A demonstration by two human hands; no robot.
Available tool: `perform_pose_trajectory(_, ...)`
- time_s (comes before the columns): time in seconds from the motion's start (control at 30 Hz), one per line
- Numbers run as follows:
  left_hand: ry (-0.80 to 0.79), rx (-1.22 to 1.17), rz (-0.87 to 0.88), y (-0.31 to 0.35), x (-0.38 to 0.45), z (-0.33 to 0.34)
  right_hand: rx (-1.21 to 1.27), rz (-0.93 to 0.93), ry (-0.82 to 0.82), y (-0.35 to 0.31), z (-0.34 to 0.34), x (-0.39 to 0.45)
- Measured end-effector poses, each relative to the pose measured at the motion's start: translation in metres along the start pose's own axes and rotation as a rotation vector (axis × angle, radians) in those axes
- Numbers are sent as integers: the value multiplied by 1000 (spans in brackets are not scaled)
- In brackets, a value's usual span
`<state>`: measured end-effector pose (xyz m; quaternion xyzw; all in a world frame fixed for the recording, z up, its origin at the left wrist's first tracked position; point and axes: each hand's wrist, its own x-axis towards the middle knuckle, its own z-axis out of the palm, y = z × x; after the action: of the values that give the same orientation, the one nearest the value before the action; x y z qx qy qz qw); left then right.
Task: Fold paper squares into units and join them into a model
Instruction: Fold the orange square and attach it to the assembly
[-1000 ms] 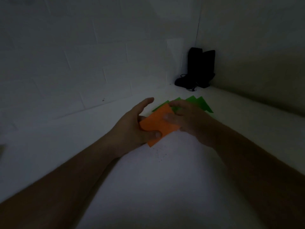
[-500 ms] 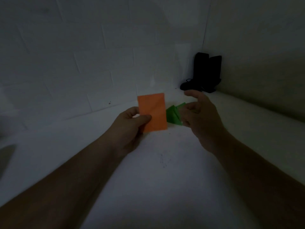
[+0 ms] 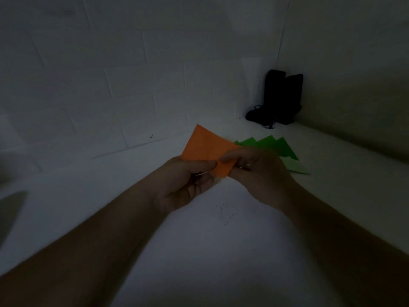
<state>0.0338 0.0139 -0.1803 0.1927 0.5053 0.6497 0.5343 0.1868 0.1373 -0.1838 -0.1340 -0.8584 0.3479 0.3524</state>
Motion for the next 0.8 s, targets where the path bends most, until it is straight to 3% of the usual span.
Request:
perform_pose_trajectory(0.17, -38, 23, 52, 1, 2, -3, 50, 60, -28, 0, -5, 0)
perform_pose_trajectory(0.27, 37, 38, 176, 2, 4, -6, 57, 42, -80, 2, -4, 0)
perform_pose_trajectory(0.4, 48, 247, 289, -1, 1, -9, 61, -21, -201, 1, -5, -3)
perform_pose_trajectory(0.63, -14, 296, 349, -1, 2, -9, 365, 134, -242, 2, -12, -3)
perform_pose_trajectory(0.8, -26, 605, 464, -6, 1, -12, 305, 120, -229, 3, -13, -4)
